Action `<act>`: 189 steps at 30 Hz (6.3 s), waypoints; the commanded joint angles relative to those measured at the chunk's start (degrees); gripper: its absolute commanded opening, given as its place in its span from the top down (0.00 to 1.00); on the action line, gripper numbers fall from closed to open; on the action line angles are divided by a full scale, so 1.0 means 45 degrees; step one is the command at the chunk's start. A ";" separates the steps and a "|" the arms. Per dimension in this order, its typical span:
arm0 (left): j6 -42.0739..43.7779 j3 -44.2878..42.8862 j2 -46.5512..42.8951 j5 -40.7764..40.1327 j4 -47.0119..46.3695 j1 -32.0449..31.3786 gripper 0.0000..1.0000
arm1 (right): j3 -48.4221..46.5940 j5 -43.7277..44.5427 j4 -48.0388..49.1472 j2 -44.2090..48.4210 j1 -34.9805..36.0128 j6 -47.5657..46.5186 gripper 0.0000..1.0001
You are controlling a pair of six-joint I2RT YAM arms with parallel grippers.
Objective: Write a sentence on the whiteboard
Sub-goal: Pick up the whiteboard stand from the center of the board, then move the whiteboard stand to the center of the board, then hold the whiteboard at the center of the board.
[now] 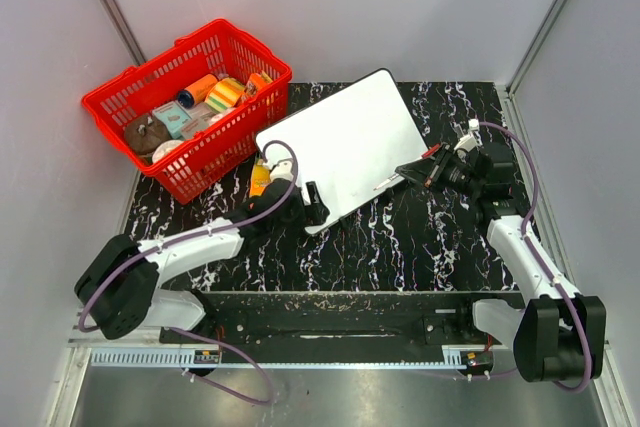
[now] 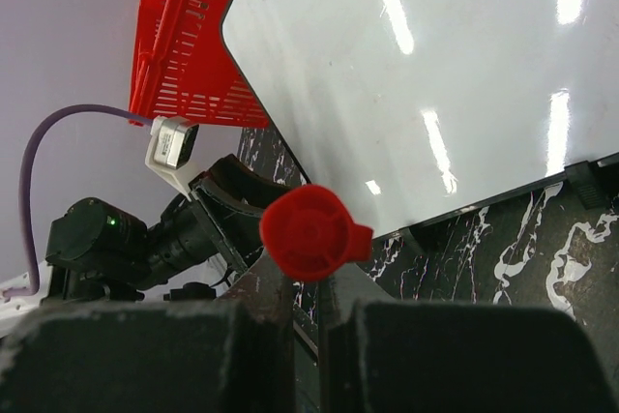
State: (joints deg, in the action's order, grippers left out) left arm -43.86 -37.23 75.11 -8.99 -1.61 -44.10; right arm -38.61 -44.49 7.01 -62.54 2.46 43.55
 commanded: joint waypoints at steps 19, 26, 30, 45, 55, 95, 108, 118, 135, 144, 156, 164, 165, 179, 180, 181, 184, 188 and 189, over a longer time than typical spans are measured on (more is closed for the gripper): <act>-0.1385 -0.6784 0.5221 -0.3704 0.6041 -0.4439 0.19 | -0.0171 0.3303 -0.2181 0.0461 -0.0273 -0.0460 1.00; -0.2089 -0.6355 0.5865 -0.3976 0.5084 -0.4420 0.21 | 0.0104 0.3539 -0.2162 0.0500 -0.0332 -0.0537 1.00; -0.3045 -0.6102 0.6277 -0.4349 0.4831 -0.4419 0.30 | 0.0143 0.3675 -0.2162 0.0461 -0.0332 -0.0576 1.00; -0.4258 -0.5554 0.7331 -0.5462 0.4752 -0.4147 0.40 | 0.0455 0.3656 -0.2026 0.0402 -0.0332 -0.0752 1.00; -0.3732 -0.5359 0.7781 -0.5598 0.4615 -0.3365 0.45 | 0.0747 0.3481 -0.1733 0.0344 -0.0332 -0.0694 1.00; -0.2246 -0.6609 0.8153 -0.6400 0.6549 -0.6352 1.00 | 0.0904 0.3090 -0.1166 0.0227 -0.0351 -0.0654 1.00; -0.2247 -0.5125 0.7333 -0.6342 0.6139 -0.6919 1.00 | 0.1002 0.2992 -0.1166 0.0305 -0.0351 -0.0693 1.00; -0.2207 -0.5339 0.7078 -0.6556 0.7465 -0.7388 0.98 | 0.1080 0.2212 -0.0717 0.0363 -0.0332 -0.0694 1.00; -0.2734 -0.5027 0.6766 -0.6810 0.7974 -0.7447 0.46 | 0.1236 0.1333 -0.0014 0.0539 -0.0351 -0.0264 1.00; -0.3360 -0.4382 0.6083 -0.7142 0.8053 -0.7174 0.50 | 0.1451 0.1059 0.0357 0.0637 -0.0351 -0.0030 1.00; -0.3242 -0.4735 0.6414 -0.6694 0.8052 -0.7075 0.48 | 0.1608 0.0649 0.0748 0.0715 -0.0351 0.0108 1.00; -0.2931 -0.2491 0.3547 -0.4801 0.6981 -0.7915 0.20 | 0.0323 0.0550 -0.0264 0.0442 -0.0351 -0.0398 1.00; -0.2833 -0.1772 0.3060 -0.4276 0.6707 -0.7954 0.18 | 0.0106 0.0628 -0.0809 0.0403 -0.0332 -0.0574 1.00; 0.0194 -0.0807 -0.5186 0.0253 0.3759 -0.5166 0.03 | -0.2960 0.2832 -0.3821 0.0538 0.1345 -0.1903 1.00; 0.0350 -0.0808 -0.5478 0.0724 0.3504 -0.4717 0.02 | -0.3137 0.3783 -0.4306 0.0655 0.1638 -0.2233 1.00; 0.0525 -0.0847 -0.5558 0.1155 0.3308 -0.3784 0.02 | -0.3467 0.4257 -0.4543 0.0869 0.2260 -0.2410 1.00; 0.0838 -0.1197 -0.5462 0.2933 0.2955 -0.1909 0.01 | -0.3821 0.5334 -0.5286 0.1144 0.2734 -0.2802 1.00; 0.1094 -0.1414 -0.5071 0.4045 0.2721 0.0048 0.01 | -0.4096 0.6172 -0.5657 0.1651 0.3124 -0.3134 1.00; 0.1016 -0.1239 -0.4954 0.4378 0.2624 0.1194 0.02 | -0.4154 0.6311 -0.5832 0.1788 0.3183 -0.3347 1.00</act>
State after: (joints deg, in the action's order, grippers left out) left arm -41.45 -41.15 51.53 0.80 14.41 -48.12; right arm -54.06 -23.49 -15.99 -57.34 15.42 32.58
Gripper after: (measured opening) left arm 0.987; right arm 0.085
